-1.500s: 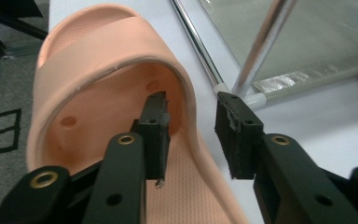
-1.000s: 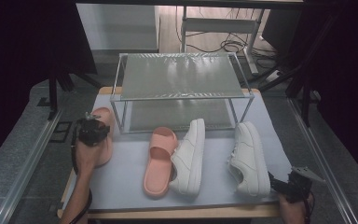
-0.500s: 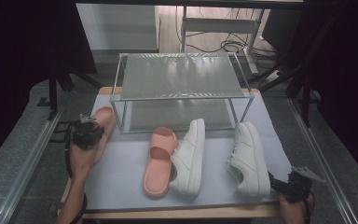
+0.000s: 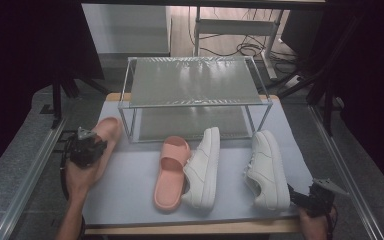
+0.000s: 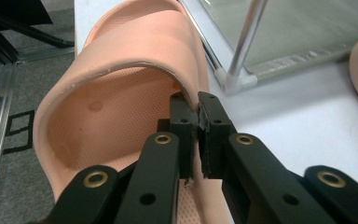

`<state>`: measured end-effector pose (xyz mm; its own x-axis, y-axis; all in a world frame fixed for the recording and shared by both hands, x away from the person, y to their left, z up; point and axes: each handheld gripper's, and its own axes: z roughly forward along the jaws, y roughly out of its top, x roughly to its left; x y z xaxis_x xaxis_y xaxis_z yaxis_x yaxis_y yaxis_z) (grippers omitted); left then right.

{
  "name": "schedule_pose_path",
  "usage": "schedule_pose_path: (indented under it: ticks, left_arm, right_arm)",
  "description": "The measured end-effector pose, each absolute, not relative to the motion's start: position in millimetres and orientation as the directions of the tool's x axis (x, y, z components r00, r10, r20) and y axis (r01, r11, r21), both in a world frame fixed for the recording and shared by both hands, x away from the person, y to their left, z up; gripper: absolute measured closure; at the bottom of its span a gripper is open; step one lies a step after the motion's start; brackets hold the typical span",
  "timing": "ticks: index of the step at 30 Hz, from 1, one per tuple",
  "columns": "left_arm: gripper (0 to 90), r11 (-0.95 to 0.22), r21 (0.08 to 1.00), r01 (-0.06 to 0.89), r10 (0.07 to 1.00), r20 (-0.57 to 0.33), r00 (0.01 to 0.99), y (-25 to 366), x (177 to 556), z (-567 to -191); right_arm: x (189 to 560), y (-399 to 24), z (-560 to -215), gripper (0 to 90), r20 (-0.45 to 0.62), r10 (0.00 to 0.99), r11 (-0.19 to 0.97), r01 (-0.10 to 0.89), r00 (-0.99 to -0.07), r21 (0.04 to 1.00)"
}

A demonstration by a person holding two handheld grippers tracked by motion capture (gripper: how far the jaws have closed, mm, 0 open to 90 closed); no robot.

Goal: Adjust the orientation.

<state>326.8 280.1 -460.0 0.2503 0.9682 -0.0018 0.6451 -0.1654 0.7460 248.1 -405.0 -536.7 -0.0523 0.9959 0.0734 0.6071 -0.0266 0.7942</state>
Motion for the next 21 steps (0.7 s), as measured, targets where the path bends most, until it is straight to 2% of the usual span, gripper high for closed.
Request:
schedule_pose_path:
  ticks: [21]
  left_arm:
    - [85.8,-0.21,0.748,0.63,0.949,-0.001,0.316,280,269,-452]
  right_arm:
    - [248,-405,-537,0.0,0.075,0.996,-0.029,0.608,-0.051,0.793]
